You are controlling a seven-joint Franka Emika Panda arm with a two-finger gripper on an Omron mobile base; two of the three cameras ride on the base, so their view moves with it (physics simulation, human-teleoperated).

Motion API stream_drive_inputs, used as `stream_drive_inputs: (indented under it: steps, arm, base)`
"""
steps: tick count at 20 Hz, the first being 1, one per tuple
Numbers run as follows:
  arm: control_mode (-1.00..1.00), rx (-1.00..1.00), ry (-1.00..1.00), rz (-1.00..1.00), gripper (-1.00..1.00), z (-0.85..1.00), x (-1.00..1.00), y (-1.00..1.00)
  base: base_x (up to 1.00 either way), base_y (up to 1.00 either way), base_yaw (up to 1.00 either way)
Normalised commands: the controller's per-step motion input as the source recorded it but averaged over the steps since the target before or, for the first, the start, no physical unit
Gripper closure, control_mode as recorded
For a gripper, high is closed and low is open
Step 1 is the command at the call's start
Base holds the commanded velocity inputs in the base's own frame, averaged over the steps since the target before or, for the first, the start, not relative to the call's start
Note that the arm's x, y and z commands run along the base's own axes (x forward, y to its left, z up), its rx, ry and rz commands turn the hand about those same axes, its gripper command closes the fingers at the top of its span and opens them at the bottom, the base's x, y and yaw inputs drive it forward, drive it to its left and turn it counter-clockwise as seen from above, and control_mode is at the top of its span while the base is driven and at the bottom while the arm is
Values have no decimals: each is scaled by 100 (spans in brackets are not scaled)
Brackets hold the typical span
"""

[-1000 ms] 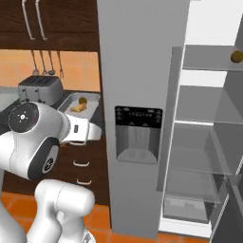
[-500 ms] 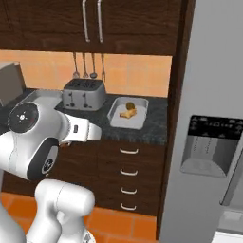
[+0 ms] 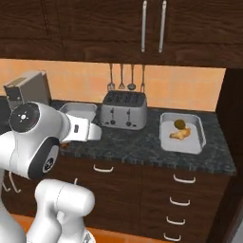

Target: Place one avocado and one chicken drumstick in each tupperware on the nearby counter, to pack two identical lunches.

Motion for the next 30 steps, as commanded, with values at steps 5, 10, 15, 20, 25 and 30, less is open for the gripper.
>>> stream_drive_inputs:
  steps: [5,10,15,20,25,30]
  arm:
    - [100,0,0,0,100,0,0,0]
    - [100,0,0,0,100,0,0,0]
    - [-100,-4,0,-1,100,-16,9,7]
    - [-100,-3,6,-1,100,-45,43,-45]
    - [-100,0,9,0,100,-36,36,-90]
    - [-100,0,16,0,100,-42,39,-14]
  base:
    - [32,100,-3]
    - [82,100,-6]
    - [49,66,-5]
    - [0,0,0]
    - [0,0,0]
    - [0,0,0]
